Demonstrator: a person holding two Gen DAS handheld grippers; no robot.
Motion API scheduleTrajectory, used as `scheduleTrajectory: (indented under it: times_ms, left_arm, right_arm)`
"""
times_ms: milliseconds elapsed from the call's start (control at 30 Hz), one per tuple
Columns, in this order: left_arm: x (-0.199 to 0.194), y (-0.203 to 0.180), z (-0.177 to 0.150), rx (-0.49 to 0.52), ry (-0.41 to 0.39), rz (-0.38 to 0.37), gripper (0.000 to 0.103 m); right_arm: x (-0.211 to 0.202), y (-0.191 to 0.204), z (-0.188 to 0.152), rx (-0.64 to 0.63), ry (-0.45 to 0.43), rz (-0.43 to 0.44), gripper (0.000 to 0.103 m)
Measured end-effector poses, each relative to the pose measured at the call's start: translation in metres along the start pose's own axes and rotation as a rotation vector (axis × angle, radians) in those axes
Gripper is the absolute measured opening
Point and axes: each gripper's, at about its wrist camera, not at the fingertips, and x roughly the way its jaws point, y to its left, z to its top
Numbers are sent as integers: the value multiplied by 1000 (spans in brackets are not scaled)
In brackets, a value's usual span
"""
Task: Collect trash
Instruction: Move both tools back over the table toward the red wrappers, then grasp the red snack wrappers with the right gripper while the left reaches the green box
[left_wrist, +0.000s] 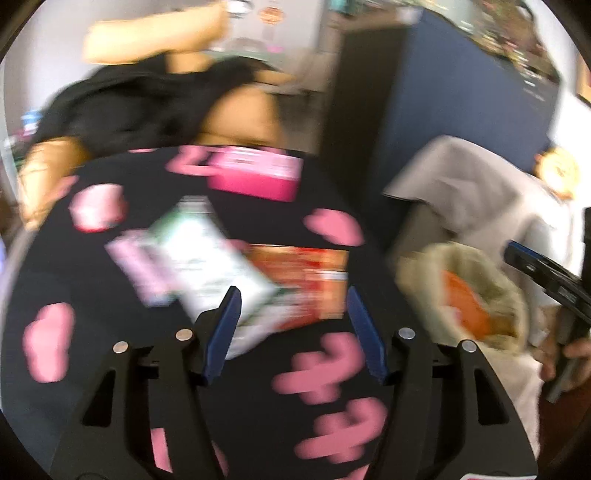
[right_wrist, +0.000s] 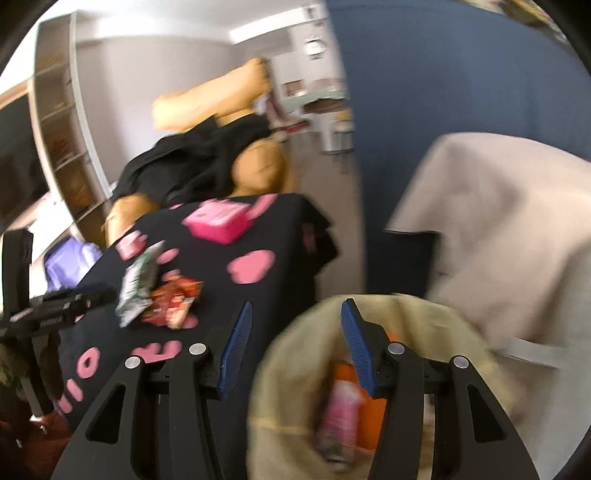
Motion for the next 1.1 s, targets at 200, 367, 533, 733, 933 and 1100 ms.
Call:
scheduleTrajectory:
  times_ms: [200,367,533,733,933,1100]
  left_arm:
    - [-25,91,-13,-165,-9,102,61]
    - [-33,130,-29,-256,-7,86,62]
    - [-35,150,-41,-321,-9,76,62]
    - [-36,165,-50,-350,5,101,62]
    - [-36,173,-55,-368,4,71,63]
    - [-37,175,-55,-377,0,63,63]
  right_arm:
    - [58,91,10,-169,79,128,48]
    - [103,135,15,-282,126,222,48]
    - [148,150,25,-325,189,179,48]
    - [186,126,31,-200,241,165,48]
    - [181,137,8,-154,295,223,48]
    - [166,160,-18,-170,339,285,48]
